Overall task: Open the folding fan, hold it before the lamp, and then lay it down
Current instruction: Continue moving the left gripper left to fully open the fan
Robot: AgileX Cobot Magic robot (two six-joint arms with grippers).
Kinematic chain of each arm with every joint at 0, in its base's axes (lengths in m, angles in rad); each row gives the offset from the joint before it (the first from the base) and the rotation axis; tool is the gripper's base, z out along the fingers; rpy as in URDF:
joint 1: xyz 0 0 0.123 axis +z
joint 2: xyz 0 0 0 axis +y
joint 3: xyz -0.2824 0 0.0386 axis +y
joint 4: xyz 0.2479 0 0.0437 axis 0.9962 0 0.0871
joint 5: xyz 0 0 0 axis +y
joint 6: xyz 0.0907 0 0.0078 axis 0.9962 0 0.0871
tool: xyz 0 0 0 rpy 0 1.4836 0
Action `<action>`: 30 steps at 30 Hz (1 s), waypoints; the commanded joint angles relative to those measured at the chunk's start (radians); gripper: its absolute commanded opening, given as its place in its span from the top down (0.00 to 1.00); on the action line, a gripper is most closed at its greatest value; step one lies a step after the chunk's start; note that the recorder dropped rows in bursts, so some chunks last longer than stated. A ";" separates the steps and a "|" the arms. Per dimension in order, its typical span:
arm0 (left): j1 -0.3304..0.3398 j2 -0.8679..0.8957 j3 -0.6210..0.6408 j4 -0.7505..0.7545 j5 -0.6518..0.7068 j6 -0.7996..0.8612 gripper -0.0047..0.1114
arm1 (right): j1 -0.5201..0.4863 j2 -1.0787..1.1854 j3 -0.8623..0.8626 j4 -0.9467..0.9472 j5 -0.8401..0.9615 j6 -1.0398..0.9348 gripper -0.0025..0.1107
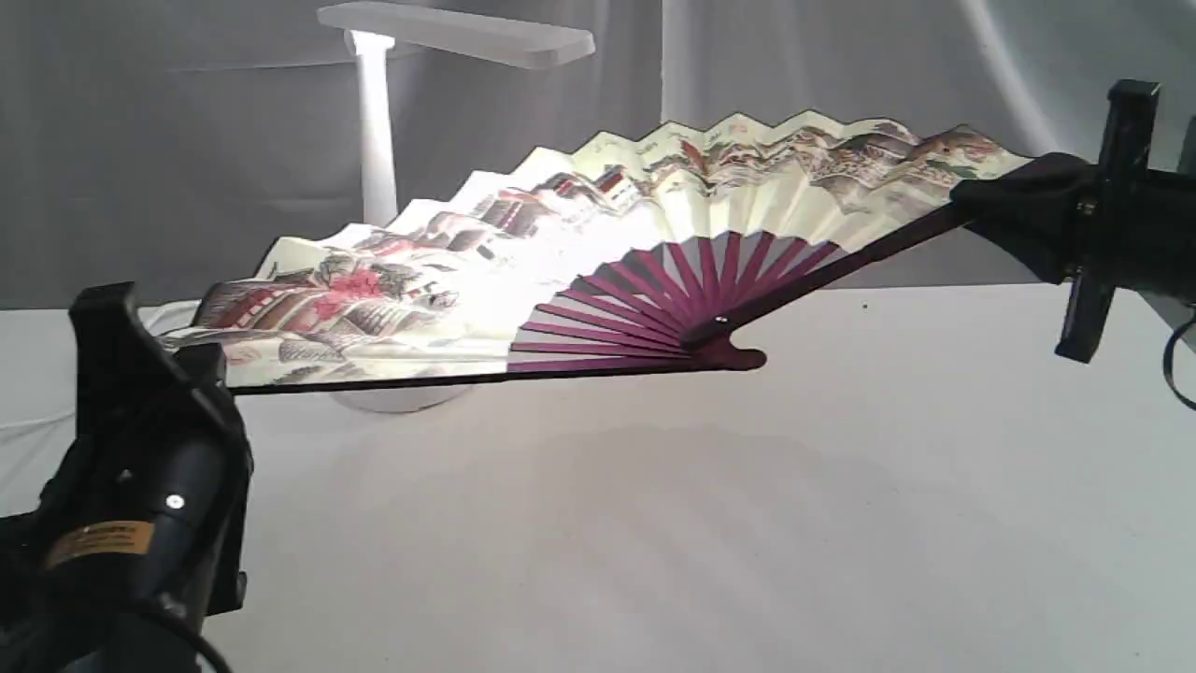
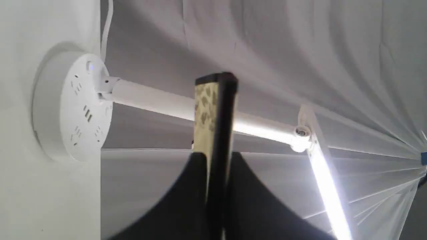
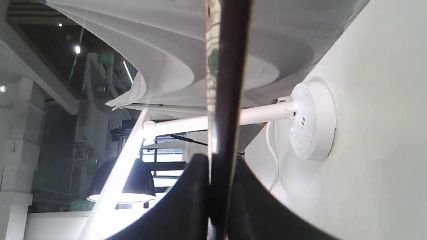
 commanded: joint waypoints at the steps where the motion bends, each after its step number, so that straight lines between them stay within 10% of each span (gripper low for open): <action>1: 0.030 -0.062 0.048 -0.019 -0.039 -0.016 0.96 | 0.024 -0.011 0.002 -0.012 -0.005 -0.019 0.98; 30: 0.121 -0.290 0.128 0.056 -0.039 0.141 0.96 | 0.089 -0.067 0.002 -0.012 -0.047 0.003 0.98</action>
